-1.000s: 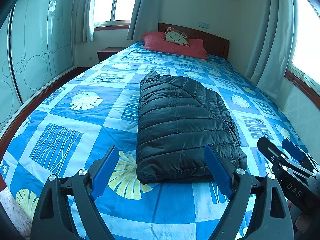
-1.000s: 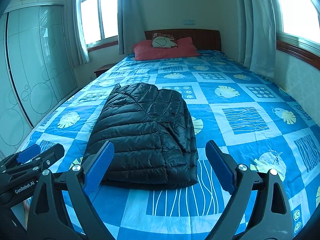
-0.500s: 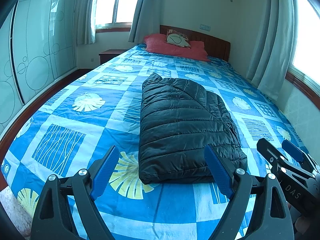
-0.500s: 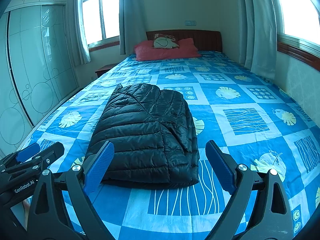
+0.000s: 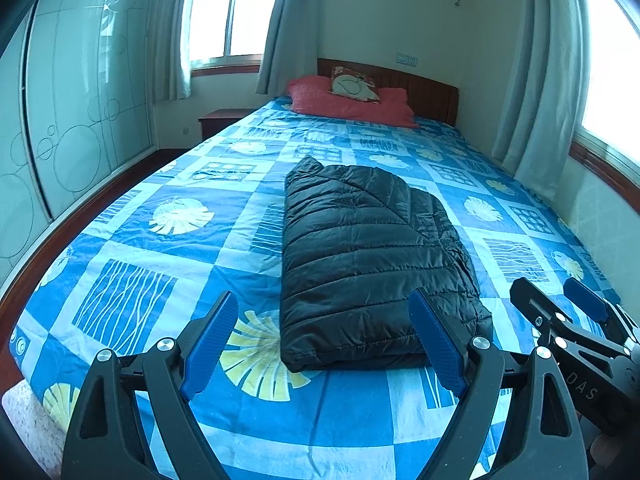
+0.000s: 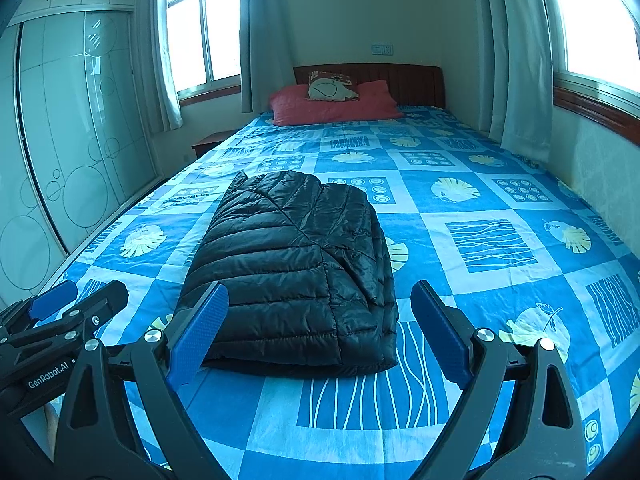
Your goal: Fold large clothes
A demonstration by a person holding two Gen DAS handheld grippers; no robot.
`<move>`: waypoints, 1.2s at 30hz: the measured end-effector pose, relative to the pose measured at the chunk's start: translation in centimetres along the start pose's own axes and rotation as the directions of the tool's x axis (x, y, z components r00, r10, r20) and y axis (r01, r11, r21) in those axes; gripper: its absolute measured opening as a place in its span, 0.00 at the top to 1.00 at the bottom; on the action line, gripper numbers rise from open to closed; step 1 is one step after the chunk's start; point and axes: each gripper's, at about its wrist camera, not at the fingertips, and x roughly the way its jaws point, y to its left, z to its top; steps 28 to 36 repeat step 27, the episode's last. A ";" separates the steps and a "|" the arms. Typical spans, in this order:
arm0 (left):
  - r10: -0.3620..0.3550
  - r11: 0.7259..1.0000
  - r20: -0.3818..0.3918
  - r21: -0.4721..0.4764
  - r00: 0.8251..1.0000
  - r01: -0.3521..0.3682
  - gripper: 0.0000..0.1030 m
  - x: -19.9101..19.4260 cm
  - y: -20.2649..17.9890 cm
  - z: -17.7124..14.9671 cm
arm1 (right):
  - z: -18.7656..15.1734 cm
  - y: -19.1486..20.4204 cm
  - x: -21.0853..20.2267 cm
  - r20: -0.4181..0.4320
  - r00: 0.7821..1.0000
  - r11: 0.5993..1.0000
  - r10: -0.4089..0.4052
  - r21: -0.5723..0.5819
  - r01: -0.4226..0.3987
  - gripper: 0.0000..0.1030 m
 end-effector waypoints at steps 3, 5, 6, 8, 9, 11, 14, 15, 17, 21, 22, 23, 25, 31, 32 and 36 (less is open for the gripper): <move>0.014 1.000 0.009 -0.003 1.000 -0.014 0.17 -0.2 -0.1 0.0 | 0.0 0.0 0.0 0.001 1.000 1.000 0.000 0.001 0.000 0.10; -0.006 1.000 0.012 0.006 1.000 0.006 0.17 -0.3 -0.2 0.0 | 0.0 -0.1 -0.1 0.002 1.000 1.000 0.000 0.001 0.000 0.10; -0.008 1.000 0.014 0.010 1.000 0.008 0.17 -0.3 -0.3 0.0 | 0.0 0.0 0.0 0.002 1.000 1.000 -0.001 0.000 0.001 0.10; -0.011 1.000 0.024 0.021 1.000 0.011 0.17 -0.4 -0.5 0.0 | 0.0 -0.1 -0.1 0.001 1.000 1.000 0.000 0.001 0.000 0.10; -0.013 1.000 0.034 0.029 0.999 0.012 0.17 -0.5 -0.6 0.0 | 0.0 -0.1 -0.1 0.001 1.000 1.000 0.000 0.001 0.000 0.10; -0.006 0.999 0.047 0.047 0.999 0.004 0.16 -0.6 -0.8 -0.1 | 0.0 -0.1 -0.1 -0.001 1.000 1.000 0.001 0.002 -0.001 0.10; 0.040 0.996 0.071 0.081 0.997 -0.046 0.15 -0.6 -1.5 -0.4 | 0.0 -0.2 -0.1 -0.004 1.000 1.000 -0.003 0.002 0.003 0.10; 0.041 0.995 0.083 0.086 0.996 -0.048 0.15 -0.7 -1.6 -0.5 | 0.0 -0.2 0.0 -0.005 1.000 1.000 -0.002 0.005 0.003 0.10; 0.020 0.996 0.085 0.087 0.996 -0.027 0.15 -0.7 -1.6 -0.5 | 0.0 -0.4 0.0 -0.008 1.000 1.000 0.000 0.012 0.000 0.10; 0.003 0.999 0.071 0.053 0.997 -0.007 0.15 -0.2 -1.2 -0.4 | 0.0 -0.8 0.2 -0.004 1.000 1.000 -0.004 0.010 0.004 0.10; 0.015 0.999 0.070 0.042 0.997 -0.018 0.15 0.0 -1.1 -0.4 | 0.0 -0.9 0.2 -0.003 1.000 1.000 -0.006 0.011 0.006 0.10; 0.018 0.999 0.064 0.035 0.998 -0.020 0.15 0.3 -0.9 -0.4 | 0.1 -1.1 0.3 -0.004 1.000 1.000 -0.008 0.015 0.008 0.10; 0.032 0.999 0.037 0.034 0.999 -0.033 0.15 1.2 -0.5 -0.3 | 0.0 -1.5 0.7 -0.009 1.000 1.000 -0.015 0.019 0.015 0.10; 0.055 0.998 -0.003 0.026 0.999 -0.055 0.15 2.5 0.2 -0.5 | -0.2 -2.3 1.4 -0.022 0.999 0.999 -0.025 0.025 0.026 0.10; 0.055 0.998 -0.003 0.026 0.999 -0.055 0.15 2.5 0.2 -0.5 | -0.2 -2.3 1.4 -0.022 0.999 0.999 -0.025 0.025 0.026 0.10; 0.055 0.998 -0.003 0.026 0.999 -0.055 0.15 2.5 0.2 -0.5 | -0.2 -2.3 1.4 -0.022 0.999 0.999 -0.025 0.025 0.026 0.10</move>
